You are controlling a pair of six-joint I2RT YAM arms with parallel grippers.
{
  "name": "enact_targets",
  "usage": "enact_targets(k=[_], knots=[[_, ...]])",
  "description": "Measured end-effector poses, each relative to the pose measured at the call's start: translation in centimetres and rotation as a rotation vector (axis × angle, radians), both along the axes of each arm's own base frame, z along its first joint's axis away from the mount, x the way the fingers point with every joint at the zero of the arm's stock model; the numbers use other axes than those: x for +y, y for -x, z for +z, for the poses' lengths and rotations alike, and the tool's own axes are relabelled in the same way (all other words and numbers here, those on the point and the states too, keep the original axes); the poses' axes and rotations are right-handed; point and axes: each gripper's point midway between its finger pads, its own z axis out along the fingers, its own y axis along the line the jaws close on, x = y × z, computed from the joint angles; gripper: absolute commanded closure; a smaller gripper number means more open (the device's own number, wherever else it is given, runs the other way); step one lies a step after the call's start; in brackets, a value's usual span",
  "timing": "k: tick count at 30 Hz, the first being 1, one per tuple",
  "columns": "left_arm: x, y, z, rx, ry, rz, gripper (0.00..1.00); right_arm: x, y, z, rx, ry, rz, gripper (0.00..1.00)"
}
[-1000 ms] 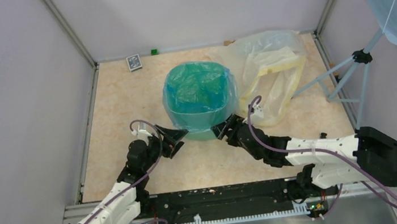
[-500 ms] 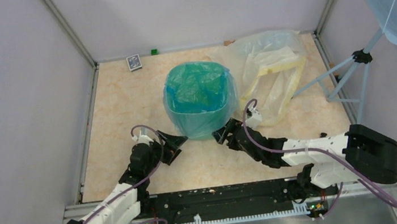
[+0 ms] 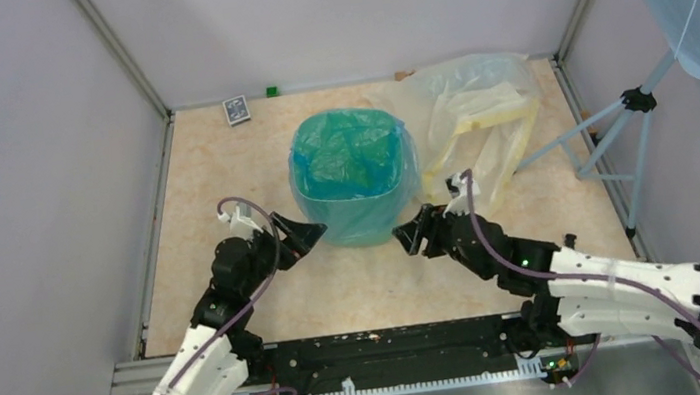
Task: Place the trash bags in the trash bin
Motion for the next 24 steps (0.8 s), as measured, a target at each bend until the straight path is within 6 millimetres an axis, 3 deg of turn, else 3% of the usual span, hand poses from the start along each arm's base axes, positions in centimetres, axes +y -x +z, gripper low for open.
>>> enact_targets(k=[3,4,9,14,16,19,24], knots=[[0.3,-0.1,1.9,-0.049,-0.029,-0.008,0.1,-1.3,0.3,3.7,-0.092,0.023,0.025,0.77],[0.3,-0.1,2.1,-0.05,-0.034,-0.013,0.12,-1.7,0.3,5.3,-0.126,0.028,0.032,1.0],[1.2,-1.0,2.0,-0.011,-0.071,-0.024,0.17,-1.9,-0.6,13.4,-0.229,0.121,0.051,1.0],[4.1,-2.9,1.9,0.019,-0.069,0.027,0.17,1.9,-2.4,19.4,-0.245,0.254,0.154,1.0],[4.9,-3.5,1.8,0.029,-0.056,0.036,0.16,3.7,-3.2,19.7,-0.233,0.295,0.202,1.0],[5.1,-4.0,1.1,0.061,-0.029,0.007,0.12,6.1,-4.9,18.7,-0.176,0.368,0.286,1.0],[4.3,-4.2,0.7,0.087,-0.003,-0.06,0.01,9.3,-8.3,14.1,-0.04,0.502,0.376,1.0]])
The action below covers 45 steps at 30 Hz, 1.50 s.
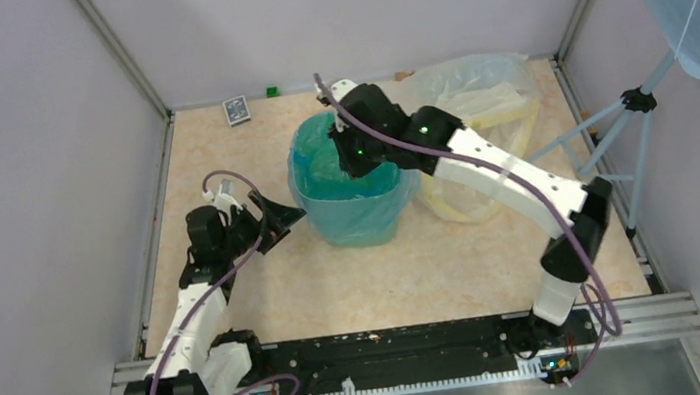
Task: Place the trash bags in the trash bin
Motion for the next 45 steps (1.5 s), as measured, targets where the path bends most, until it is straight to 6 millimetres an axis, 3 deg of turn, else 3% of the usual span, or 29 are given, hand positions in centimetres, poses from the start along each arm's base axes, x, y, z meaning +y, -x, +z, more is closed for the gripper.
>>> enact_targets(k=[5,8,11,20,25,32,39,45], knots=[[0.0,-1.0,0.4,-0.017,0.002,-0.006,0.01,1.7,-1.2,-7.1,0.137,0.185,0.032,1.0],[0.0,-1.3,-0.2,0.0,0.006,-0.011,0.01,1.3,-1.1,-10.9,0.211,0.283,0.034,1.0],[-0.1,-1.6,-1.1,0.026,0.01,-0.018,0.01,0.8,-0.8,-13.3,0.274,0.326,0.041,1.0],[-0.8,-2.0,-3.1,0.065,0.059,-0.057,0.02,-0.3,-0.9,-15.8,0.375,0.336,0.057,1.0],[-0.9,-1.5,-3.5,0.064,0.062,-0.069,0.01,-0.5,-0.5,-18.7,0.433,0.373,0.07,1.0],[-0.8,-0.9,-1.9,0.0,0.017,-0.086,0.01,-1.3,-0.2,-21.2,0.486,0.4,0.075,1.0],[-0.1,-1.1,1.4,-0.098,-0.047,-0.059,0.01,-1.8,-0.7,-23.6,0.513,0.417,0.064,1.0],[0.5,-1.4,2.5,-0.097,-0.056,-0.032,0.01,-2.2,-0.4,-25.1,0.533,0.434,0.068,1.0]])
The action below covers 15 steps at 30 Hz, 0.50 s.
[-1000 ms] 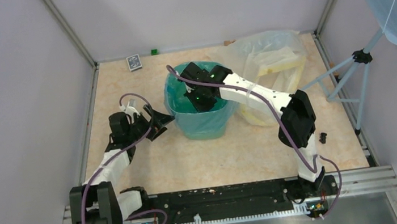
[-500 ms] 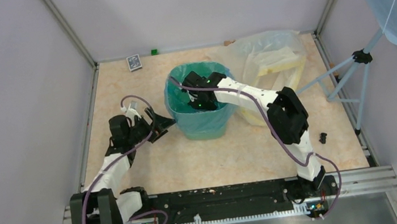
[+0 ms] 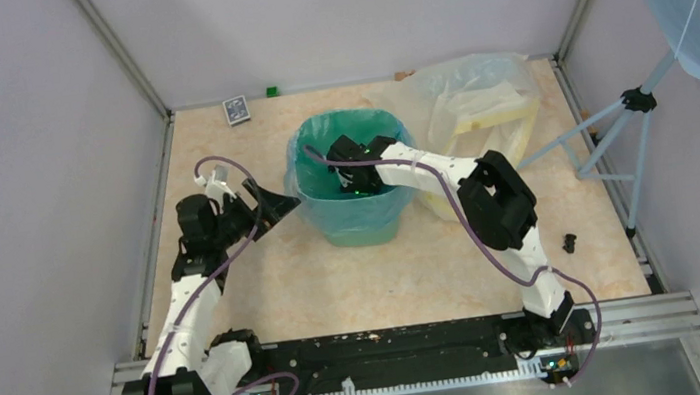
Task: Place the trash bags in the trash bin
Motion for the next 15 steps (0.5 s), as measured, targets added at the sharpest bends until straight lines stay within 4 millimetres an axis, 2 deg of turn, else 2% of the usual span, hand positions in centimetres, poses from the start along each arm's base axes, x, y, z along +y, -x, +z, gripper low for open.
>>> enact_targets(k=[8,12,15], knots=[[1.8,-2.2,3.7,-0.048,0.007,0.049,0.01,-0.1,-0.1,-0.9,0.018,-0.001,-0.004,1.0],[2.5,-3.5,5.4,-0.069,0.027,0.063,0.02,-0.1,0.1,-2.4,0.045,0.012,-0.004,1.0],[2.8,-4.4,6.4,-0.077,0.054,0.067,0.02,0.2,0.1,-2.4,0.052,-0.001,0.0,1.0]])
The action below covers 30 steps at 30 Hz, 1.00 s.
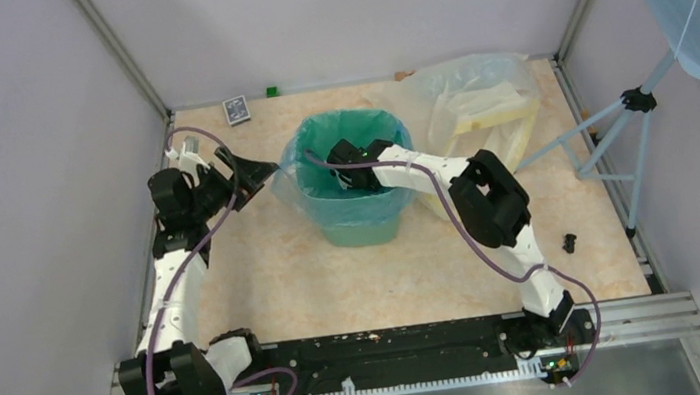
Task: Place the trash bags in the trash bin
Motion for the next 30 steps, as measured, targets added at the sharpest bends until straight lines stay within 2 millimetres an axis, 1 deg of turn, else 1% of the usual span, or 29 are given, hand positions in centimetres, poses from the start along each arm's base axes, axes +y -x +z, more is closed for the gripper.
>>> enact_targets(k=[5,10,13,15,18,20,21,23,24,26,28,30], knots=[[-0.2,-1.0,1.1,-0.025,0.048,-0.018,0.03,0.3,0.1,0.0,0.007,-0.014,0.003,1.0],[-0.4,-2.2,0.9,-0.012,0.079,-0.043,0.03,0.5,0.1,0.1,0.008,-0.025,0.005,1.0],[0.1,-3.2,1.0,-0.007,0.072,-0.029,0.03,0.7,-0.1,0.1,0.002,-0.032,0.005,1.0],[0.9,-4.0,1.9,-0.021,0.046,0.003,0.04,0.7,-0.1,0.1,0.0,-0.034,0.005,1.0],[1.7,-4.7,3.0,-0.052,0.028,0.043,0.02,0.8,-0.2,0.2,-0.003,-0.037,0.005,1.0],[1.8,-4.8,3.0,-0.051,0.048,0.064,0.01,0.8,-0.2,0.2,-0.003,-0.037,0.005,1.0],[1.6,-4.7,2.4,-0.038,0.073,0.077,0.01,0.8,-0.2,0.1,-0.003,-0.037,0.005,1.0],[0.9,-4.2,0.8,0.004,0.118,0.099,0.01,0.8,-0.2,0.2,-0.003,-0.037,0.005,1.0],[0.2,-3.9,-0.3,0.034,0.137,0.106,0.01,0.8,-0.2,0.1,-0.002,-0.037,0.006,1.0],[-2.3,-3.0,-2.5,0.111,0.163,0.105,0.02,0.8,-0.2,0.2,-0.003,-0.038,0.006,1.0],[-4.9,-2.2,-3.6,0.164,0.175,0.09,0.02,0.8,-0.1,0.2,-0.001,-0.039,0.005,1.0],[-6.1,-2.2,-3.7,0.178,0.187,0.106,0.03,0.8,-0.2,0.2,0.006,-0.044,0.0,1.0]])
